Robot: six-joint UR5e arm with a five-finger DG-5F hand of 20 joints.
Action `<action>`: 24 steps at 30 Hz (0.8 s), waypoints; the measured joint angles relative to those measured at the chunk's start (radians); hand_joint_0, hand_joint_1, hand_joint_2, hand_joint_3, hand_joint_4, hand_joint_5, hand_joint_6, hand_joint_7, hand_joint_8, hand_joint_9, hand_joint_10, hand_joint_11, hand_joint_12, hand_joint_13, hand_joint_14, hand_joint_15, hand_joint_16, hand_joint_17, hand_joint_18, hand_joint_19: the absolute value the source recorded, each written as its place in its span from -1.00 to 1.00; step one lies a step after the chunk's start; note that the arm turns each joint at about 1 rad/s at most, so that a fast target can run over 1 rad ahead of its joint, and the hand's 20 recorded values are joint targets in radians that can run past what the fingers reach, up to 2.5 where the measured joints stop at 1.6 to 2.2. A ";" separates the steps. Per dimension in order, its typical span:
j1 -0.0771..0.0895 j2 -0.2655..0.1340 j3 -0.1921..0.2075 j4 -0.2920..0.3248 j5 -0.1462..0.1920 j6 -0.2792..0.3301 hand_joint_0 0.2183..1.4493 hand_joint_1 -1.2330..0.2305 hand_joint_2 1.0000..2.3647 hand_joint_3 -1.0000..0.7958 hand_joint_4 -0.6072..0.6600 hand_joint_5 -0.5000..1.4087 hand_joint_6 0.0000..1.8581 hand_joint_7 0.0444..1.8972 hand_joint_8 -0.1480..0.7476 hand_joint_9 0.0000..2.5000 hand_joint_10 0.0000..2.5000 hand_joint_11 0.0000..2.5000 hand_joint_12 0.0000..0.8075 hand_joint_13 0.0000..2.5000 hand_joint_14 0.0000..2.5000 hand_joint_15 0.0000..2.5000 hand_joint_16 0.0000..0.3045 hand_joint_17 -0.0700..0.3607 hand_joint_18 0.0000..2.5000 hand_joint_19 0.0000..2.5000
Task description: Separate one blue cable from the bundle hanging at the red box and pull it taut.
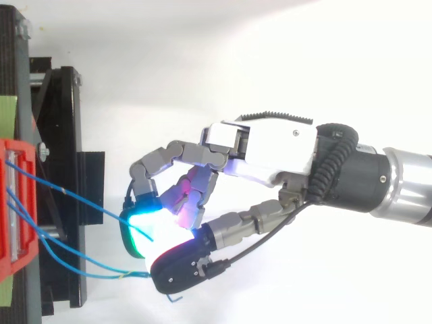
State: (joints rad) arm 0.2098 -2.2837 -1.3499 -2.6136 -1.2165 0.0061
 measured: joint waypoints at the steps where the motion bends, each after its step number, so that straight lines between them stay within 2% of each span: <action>1: 0.000 0.000 0.000 0.000 -0.001 0.000 -0.25 -0.35 -0.97 0.03 -0.05 -0.68 -0.01 0.46 0.55 0.13 -0.98 -0.54 0.02 -0.42 -0.99 -0.80 -0.64 -0.10 -0.36 -0.62; 7: 0.000 0.000 0.000 0.000 -0.002 0.001 -0.25 -0.36 -0.97 0.03 -0.05 -0.68 -0.01 0.45 0.62 0.09 -0.99 -0.63 0.01 -0.40 -0.99 -0.80 -0.64 -0.10 -0.36 -0.62; 13: 0.000 0.000 0.000 0.000 0.001 0.002 -0.25 -0.35 -0.97 0.02 -0.04 -0.69 -0.01 0.47 0.43 -0.04 -0.99 -0.56 0.03 -0.41 -0.99 -0.77 -0.63 -0.09 -0.37 -0.60; 15: 0.000 0.000 0.000 0.001 0.002 0.009 -0.24 -0.34 -0.97 0.02 -0.04 -0.69 -0.01 0.45 0.34 -0.16 -0.99 -0.55 0.03 -0.38 -0.99 -0.73 -0.64 -0.10 -0.36 -0.58; 19: 0.000 0.000 0.000 0.000 0.019 0.066 -0.24 -0.34 -0.97 0.02 -0.04 -0.69 0.00 0.44 0.30 -0.24 -0.99 -0.56 0.03 -0.36 -0.99 -0.71 -0.65 -0.12 -0.36 -0.58; 24: 0.004 -0.022 0.000 -0.016 0.068 0.177 -0.24 -0.34 -0.97 0.03 -0.04 -0.69 0.00 0.44 0.34 -0.30 -0.99 -0.64 0.03 -0.34 -0.99 -0.71 -0.65 -0.13 -0.36 -0.60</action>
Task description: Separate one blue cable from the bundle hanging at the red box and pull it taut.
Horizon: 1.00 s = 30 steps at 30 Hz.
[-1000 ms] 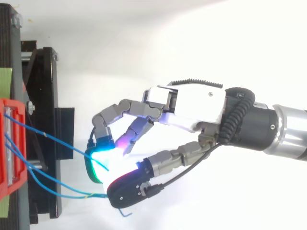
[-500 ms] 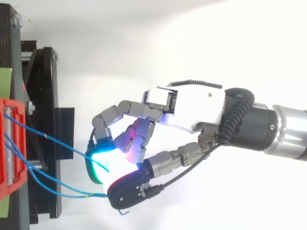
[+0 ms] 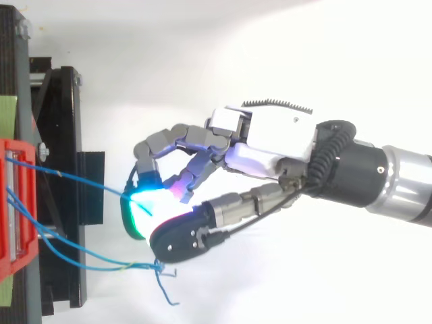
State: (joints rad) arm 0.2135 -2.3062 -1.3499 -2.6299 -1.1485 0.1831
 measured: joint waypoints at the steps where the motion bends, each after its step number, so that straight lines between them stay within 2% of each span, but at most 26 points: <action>1: 0.001 -0.007 0.000 -0.002 0.004 0.022 -0.24 -0.34 -0.97 0.03 -0.04 -0.69 0.00 0.44 0.35 -0.31 -0.99 -0.66 0.03 -0.34 -0.99 -0.71 -0.65 -0.13 -0.36 -0.60; 6: 0.004 -0.031 0.000 -0.007 0.013 0.154 -0.24 -0.34 -0.97 0.03 -0.04 -0.69 0.00 0.43 0.37 -0.38 -0.99 -0.81 0.03 -0.36 -0.99 -0.75 -0.66 -0.13 -0.36 -0.61; 10: 0.004 -0.035 0.000 -0.005 0.013 0.213 -0.23 -0.35 -0.97 0.03 -0.04 -0.69 -0.01 0.43 0.38 -0.40 -0.99 -0.86 0.04 -0.36 -0.99 -0.75 -0.66 -0.13 -0.36 -0.61; 15: 0.004 -0.036 0.000 -0.004 0.014 0.234 -0.23 -0.34 -0.97 0.03 -0.04 -0.69 -0.01 0.44 0.43 -0.35 -1.00 -0.84 0.04 -0.36 -0.99 -0.75 -0.66 -0.13 -0.36 -0.62; 18: 0.004 -0.036 0.000 -0.004 0.014 0.236 -0.23 -0.34 -0.97 0.02 -0.03 -0.69 -0.01 0.44 0.45 -0.19 -0.99 -0.81 0.00 -0.37 -0.99 -0.78 -0.66 -0.14 -0.36 -0.63; 23: 0.004 -0.036 0.000 -0.004 0.013 0.237 -0.23 -0.34 -0.97 0.01 -0.03 -0.69 -0.01 0.44 0.45 -0.18 -0.99 -0.80 0.01 -0.38 -0.99 -0.77 -0.66 -0.14 -0.37 -0.63; 30: 0.006 -0.036 0.000 -0.003 0.013 0.237 -0.23 -0.33 -0.97 0.00 -0.02 -0.69 -0.01 0.44 0.49 0.01 -0.99 -0.64 0.02 -0.40 -0.99 -0.78 -0.66 -0.13 -0.38 -0.63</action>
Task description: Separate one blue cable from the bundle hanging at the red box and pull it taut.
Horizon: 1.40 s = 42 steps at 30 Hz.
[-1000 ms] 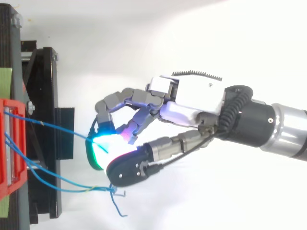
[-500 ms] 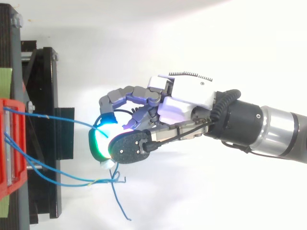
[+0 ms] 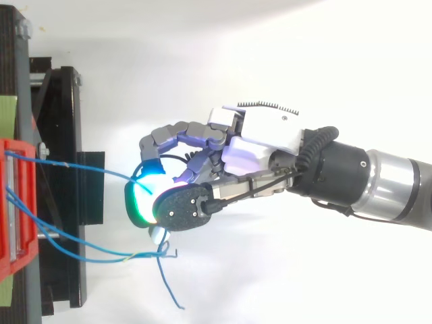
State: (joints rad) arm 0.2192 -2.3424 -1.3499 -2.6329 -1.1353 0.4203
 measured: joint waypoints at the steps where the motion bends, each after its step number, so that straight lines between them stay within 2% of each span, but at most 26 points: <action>1: 0.001 0.000 0.000 0.000 0.000 0.000 -0.23 -0.33 -0.97 0.00 -0.02 -0.69 -0.01 0.43 0.49 0.03 -0.99 -0.61 0.02 -0.40 -0.99 -0.78 -0.66 -0.13 -0.38 -0.63; 10: 0.005 0.000 0.000 0.001 0.004 0.006 -0.23 -0.33 -0.97 -0.01 -0.01 -0.69 -0.01 0.43 0.49 0.11 -0.98 -0.45 0.01 -0.40 -0.99 -0.77 -0.65 -0.12 -0.39 -0.62; 16: 0.005 0.000 0.000 0.001 0.005 0.006 -0.23 -0.33 -0.97 -0.01 0.00 -0.70 0.00 0.45 0.48 -0.09 -0.99 -0.62 0.02 -0.40 -0.99 -0.77 -0.65 -0.12 -0.38 -0.61; 21: 0.007 0.000 0.000 0.001 0.005 0.009 -0.23 -0.32 -0.97 0.00 -0.01 -0.70 0.00 0.41 0.21 -0.46 -0.99 -0.70 0.01 -0.39 -0.99 -0.74 -0.65 -0.13 -0.37 -0.61; 24: 0.007 0.000 0.000 0.001 0.005 0.026 -0.23 -0.32 -0.97 0.00 -0.02 -0.70 0.00 0.40 0.19 -0.50 -0.99 -0.70 0.01 -0.38 -0.99 -0.72 -0.66 -0.14 -0.37 -0.61; 31: 0.012 0.000 0.000 -0.004 0.006 0.107 -0.22 -0.33 -0.97 0.00 -0.01 -0.70 0.00 0.40 0.18 -0.48 -0.99 -0.68 0.02 -0.15 -0.99 -0.57 -0.71 -0.21 -0.36 -0.63; 42: 0.017 0.000 0.000 -0.007 0.006 0.143 -0.20 -0.32 -0.97 -0.01 0.00 -0.70 0.00 0.39 0.18 -0.50 -0.99 -0.68 0.06 0.15 -0.98 -0.30 -0.72 -0.23 -0.20 -0.51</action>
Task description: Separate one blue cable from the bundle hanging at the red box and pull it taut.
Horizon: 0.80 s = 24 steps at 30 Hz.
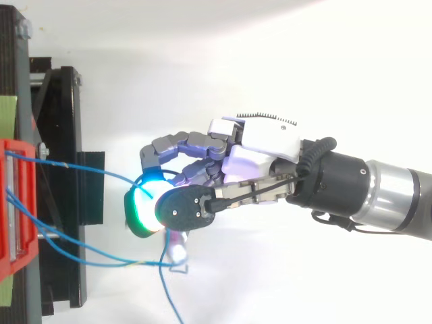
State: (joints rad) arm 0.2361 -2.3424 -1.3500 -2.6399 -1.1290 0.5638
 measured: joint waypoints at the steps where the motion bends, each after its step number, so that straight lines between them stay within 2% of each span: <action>1: 0.000 0.000 0.000 0.000 0.000 0.002 -0.20 -0.32 -0.97 0.00 0.00 -0.70 0.00 0.39 0.17 -0.50 -0.99 -0.68 0.06 0.19 -0.98 -0.23 -0.71 -0.22 -0.20 -0.51; 5: 0.001 0.000 0.000 0.000 0.000 0.005 -0.20 -0.32 -0.97 -0.01 0.00 -0.70 0.00 0.39 0.17 -0.49 -0.99 -0.66 -0.01 0.28 -0.99 -0.03 -0.71 -0.21 -0.22 -0.52; 9: 0.001 0.000 0.000 0.000 0.000 0.003 -0.20 -0.32 -0.97 -0.01 0.00 -0.70 0.00 0.38 0.16 -0.48 -0.99 -0.65 -0.03 0.28 -0.99 0.00 -0.71 -0.21 -0.23 -0.52; 12: 0.002 0.000 0.000 0.000 0.000 0.002 -0.20 -0.32 -0.97 -0.02 0.00 -0.70 0.00 0.37 0.17 -0.46 -0.99 -0.62 -0.07 0.33 -0.99 0.14 -0.71 -0.21 -0.23 -0.52; 21: 0.002 0.000 0.000 0.000 0.000 -0.011 -0.20 -0.32 -0.97 -0.02 -0.01 -0.70 0.00 0.36 0.16 -0.40 -0.99 -0.54 -0.13 0.32 -0.99 0.24 -0.69 -0.19 -0.23 -0.48; 24: 0.002 -0.001 0.000 0.000 0.001 -0.026 -0.19 -0.32 -0.97 -0.02 -0.01 -0.70 0.00 0.35 0.15 -0.33 -0.99 -0.42 -0.09 0.29 -0.97 0.25 -0.69 -0.18 -0.23 -0.49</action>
State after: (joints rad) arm 0.2377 -2.3435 -1.3501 -2.6399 -1.1282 0.5376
